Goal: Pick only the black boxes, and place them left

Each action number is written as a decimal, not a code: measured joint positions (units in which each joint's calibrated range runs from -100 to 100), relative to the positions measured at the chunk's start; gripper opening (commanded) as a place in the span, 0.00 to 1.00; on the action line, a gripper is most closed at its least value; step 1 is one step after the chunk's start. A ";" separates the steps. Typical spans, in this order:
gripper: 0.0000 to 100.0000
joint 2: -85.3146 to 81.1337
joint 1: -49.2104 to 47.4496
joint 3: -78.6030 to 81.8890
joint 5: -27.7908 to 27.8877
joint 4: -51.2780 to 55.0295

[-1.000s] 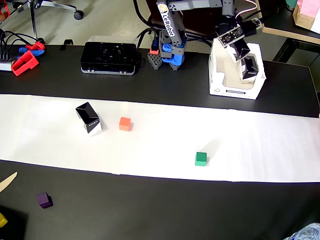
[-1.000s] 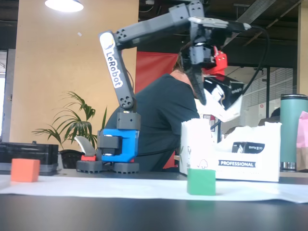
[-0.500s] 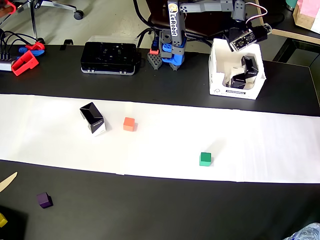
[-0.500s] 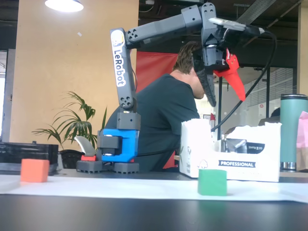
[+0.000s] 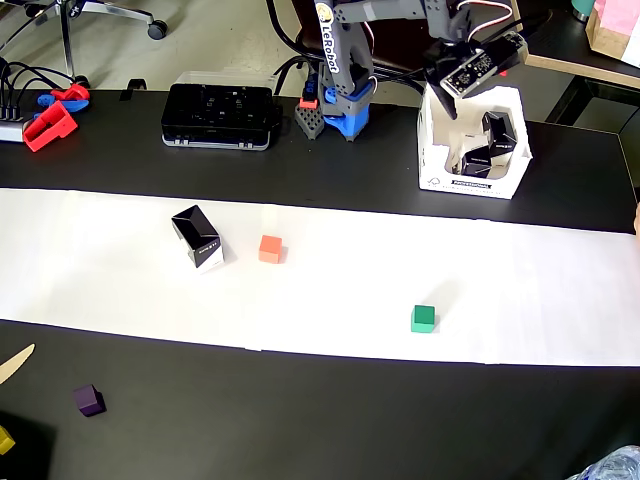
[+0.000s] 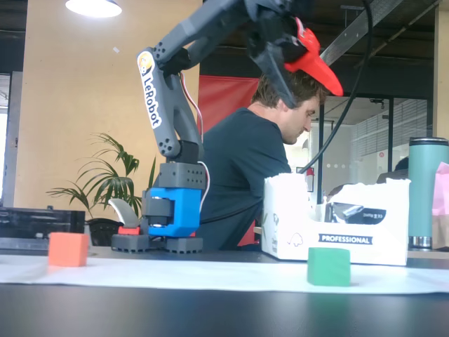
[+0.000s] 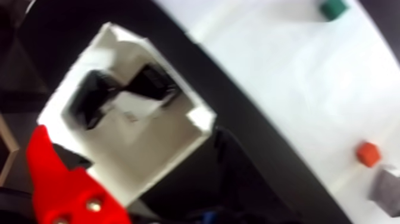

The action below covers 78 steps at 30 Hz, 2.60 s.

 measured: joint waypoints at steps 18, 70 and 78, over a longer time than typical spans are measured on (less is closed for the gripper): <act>0.54 -0.98 45.50 0.00 18.46 0.00; 0.54 21.08 77.43 5.38 39.32 -34.04; 0.54 25.02 78.26 2.74 39.32 -34.04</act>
